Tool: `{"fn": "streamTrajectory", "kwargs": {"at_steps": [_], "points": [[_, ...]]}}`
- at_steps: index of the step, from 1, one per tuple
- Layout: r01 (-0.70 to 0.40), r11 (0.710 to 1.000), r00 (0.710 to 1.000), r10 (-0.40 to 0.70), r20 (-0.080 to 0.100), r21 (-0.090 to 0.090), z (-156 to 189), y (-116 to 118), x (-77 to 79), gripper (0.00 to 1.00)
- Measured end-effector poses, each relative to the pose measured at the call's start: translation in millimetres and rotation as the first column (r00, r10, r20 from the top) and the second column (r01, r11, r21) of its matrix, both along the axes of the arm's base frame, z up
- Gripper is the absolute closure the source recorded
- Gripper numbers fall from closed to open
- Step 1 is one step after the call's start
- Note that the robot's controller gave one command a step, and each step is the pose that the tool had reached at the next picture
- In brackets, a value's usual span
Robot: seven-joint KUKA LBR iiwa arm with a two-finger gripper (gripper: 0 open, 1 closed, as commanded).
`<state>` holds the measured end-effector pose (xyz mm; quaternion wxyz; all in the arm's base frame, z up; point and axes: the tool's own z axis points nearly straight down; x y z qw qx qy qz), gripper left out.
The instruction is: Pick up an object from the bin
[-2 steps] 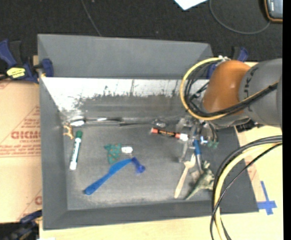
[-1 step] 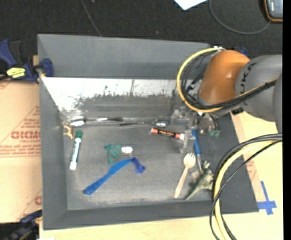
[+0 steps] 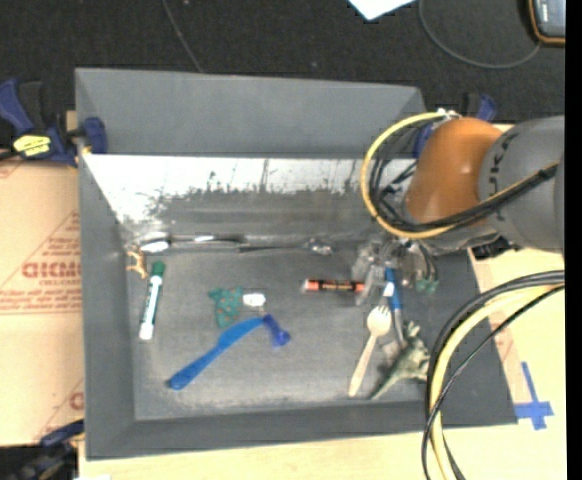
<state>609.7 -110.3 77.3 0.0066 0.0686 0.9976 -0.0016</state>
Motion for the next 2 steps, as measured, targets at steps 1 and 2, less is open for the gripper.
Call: {"fn": "streamTrajectory", "kwargs": {"at_steps": [1,2], "points": [[0.0,1.0,1.0,0.0,0.0,0.0,0.0,0.0,0.0,1.0],[0.0,1.0,1.0,0.0,0.001,0.0,5.2,-0.3,-0.3,1.0]]}}
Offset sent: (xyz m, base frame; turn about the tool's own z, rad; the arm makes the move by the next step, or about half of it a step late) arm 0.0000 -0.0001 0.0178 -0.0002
